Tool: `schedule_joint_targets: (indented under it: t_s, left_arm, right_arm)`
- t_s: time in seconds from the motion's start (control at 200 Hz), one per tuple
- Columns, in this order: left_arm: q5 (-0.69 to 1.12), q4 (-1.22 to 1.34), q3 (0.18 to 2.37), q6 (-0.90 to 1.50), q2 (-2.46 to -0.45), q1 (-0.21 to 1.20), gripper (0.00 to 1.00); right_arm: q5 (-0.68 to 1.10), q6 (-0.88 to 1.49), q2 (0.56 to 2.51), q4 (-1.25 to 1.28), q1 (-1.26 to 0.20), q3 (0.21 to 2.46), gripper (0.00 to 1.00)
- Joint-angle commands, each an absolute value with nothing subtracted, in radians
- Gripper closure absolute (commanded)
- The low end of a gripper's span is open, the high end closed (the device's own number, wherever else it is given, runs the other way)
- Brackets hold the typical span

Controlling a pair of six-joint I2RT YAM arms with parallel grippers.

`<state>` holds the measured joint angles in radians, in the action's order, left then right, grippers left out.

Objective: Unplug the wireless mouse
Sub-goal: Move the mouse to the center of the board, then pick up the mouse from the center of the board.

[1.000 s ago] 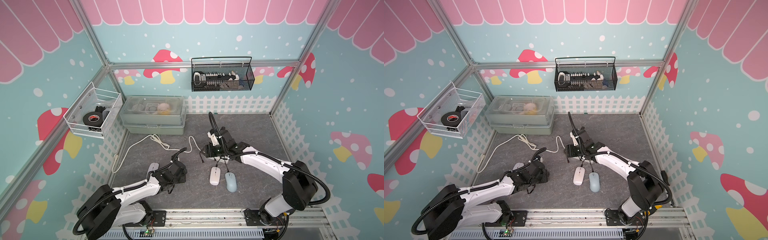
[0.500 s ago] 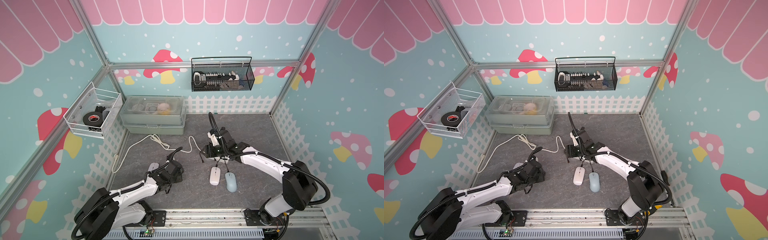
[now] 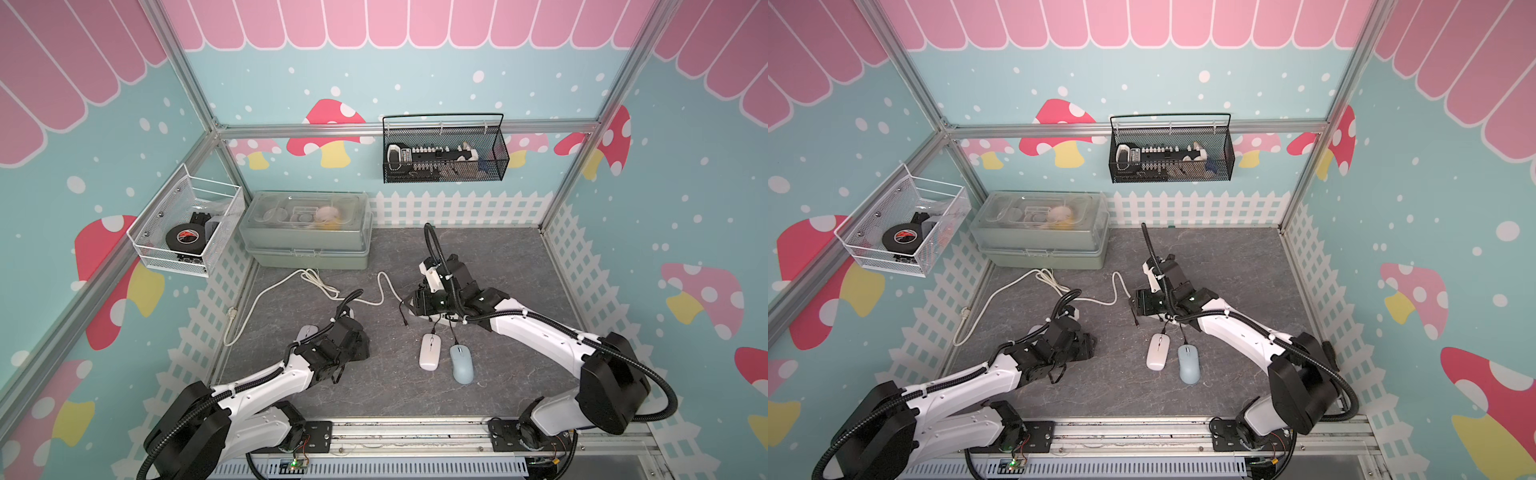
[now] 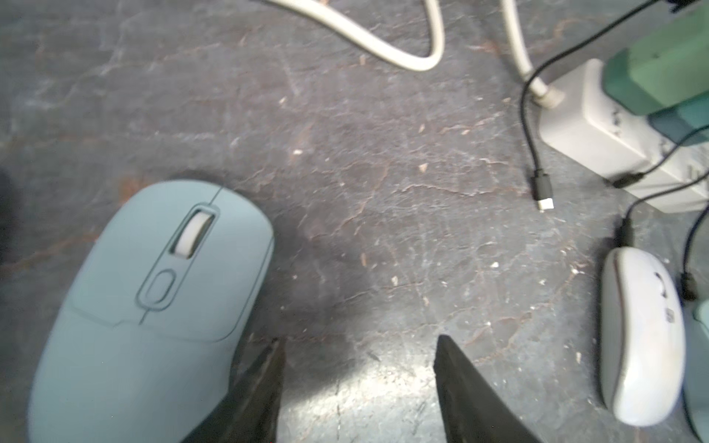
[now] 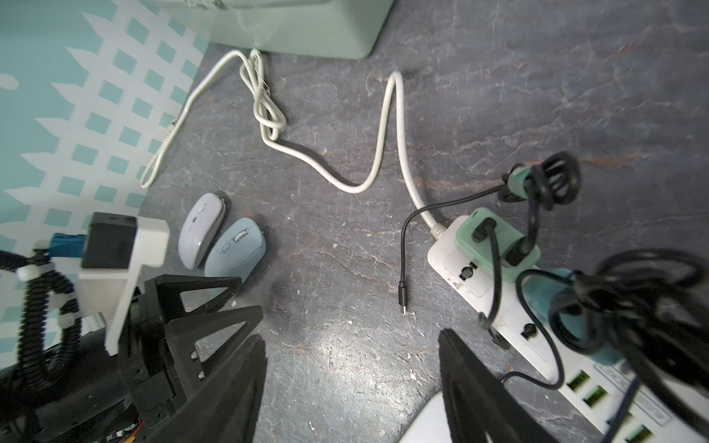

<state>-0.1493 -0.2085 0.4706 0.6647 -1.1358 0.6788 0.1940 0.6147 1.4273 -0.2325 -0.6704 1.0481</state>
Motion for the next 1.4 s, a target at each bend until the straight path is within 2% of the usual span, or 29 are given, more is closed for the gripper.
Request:
schedule_joint_targets:
  t_s: [0.0,0.125,0.345,0.48,0.846,1.131,1.391]
  left_arm:
    - [-0.095,-0.134,0.545,0.588,-1.164,0.697,0.31]
    - [-0.090,-0.116,0.606,0.537,-1.237,0.753,0.26]
    - [-0.098,-0.108,0.739,0.466,-1.400,0.873,0.27]
    - [-0.127,-0.151,0.838,0.440,-1.496,0.949,0.27]
    - [-0.133,-0.211,0.996,0.458,-1.666,1.051,0.27]
    - [-0.220,-0.399,1.142,0.514,-1.784,1.111,0.30]
    - [-0.283,-0.465,1.173,0.588,-1.827,1.119,0.28]
  right_arm:
    - [0.163,0.573,1.351,-0.198,-0.673,1.038,0.22]
    - [0.087,0.552,1.291,-0.201,-0.674,1.015,0.16]
    - [-0.125,0.548,1.236,-0.264,-0.662,0.985,0.12]
    - [-0.193,0.577,1.226,-0.317,-0.627,0.972,0.11]
    - [-0.104,0.622,1.113,-0.312,-0.436,0.870,0.06]
    - [-0.058,0.609,1.128,-0.307,-0.405,0.856,0.05]
    - [-0.035,0.611,1.134,-0.293,-0.402,0.841,0.05]
